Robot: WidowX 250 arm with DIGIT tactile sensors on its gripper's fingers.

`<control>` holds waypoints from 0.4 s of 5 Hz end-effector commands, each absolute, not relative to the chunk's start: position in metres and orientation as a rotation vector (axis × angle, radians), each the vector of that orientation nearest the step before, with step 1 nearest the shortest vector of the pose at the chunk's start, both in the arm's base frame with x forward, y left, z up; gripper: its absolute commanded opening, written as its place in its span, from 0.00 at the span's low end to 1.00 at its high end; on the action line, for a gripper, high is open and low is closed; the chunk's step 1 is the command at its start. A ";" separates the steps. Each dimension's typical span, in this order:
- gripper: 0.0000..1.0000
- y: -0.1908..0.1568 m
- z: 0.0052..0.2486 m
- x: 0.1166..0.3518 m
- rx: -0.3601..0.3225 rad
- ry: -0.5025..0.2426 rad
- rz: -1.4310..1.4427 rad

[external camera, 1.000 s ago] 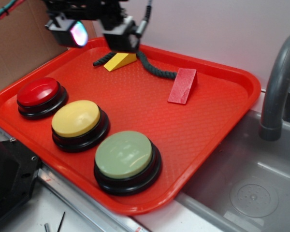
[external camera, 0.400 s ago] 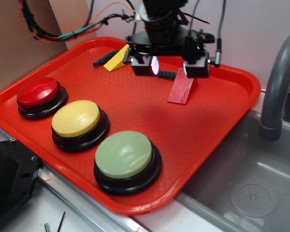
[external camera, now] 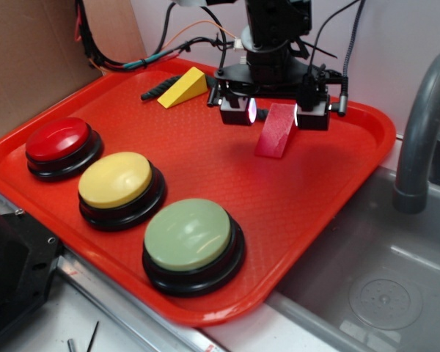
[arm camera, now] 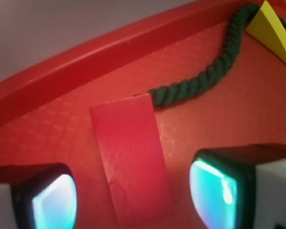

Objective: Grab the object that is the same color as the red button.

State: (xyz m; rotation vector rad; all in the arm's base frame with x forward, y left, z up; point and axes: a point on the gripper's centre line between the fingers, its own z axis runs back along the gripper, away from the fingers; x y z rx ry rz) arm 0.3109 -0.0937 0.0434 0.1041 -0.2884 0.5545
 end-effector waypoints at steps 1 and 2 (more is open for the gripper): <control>1.00 -0.082 0.043 0.334 0.108 -0.324 0.556; 1.00 -0.072 0.035 0.336 0.098 -0.309 0.556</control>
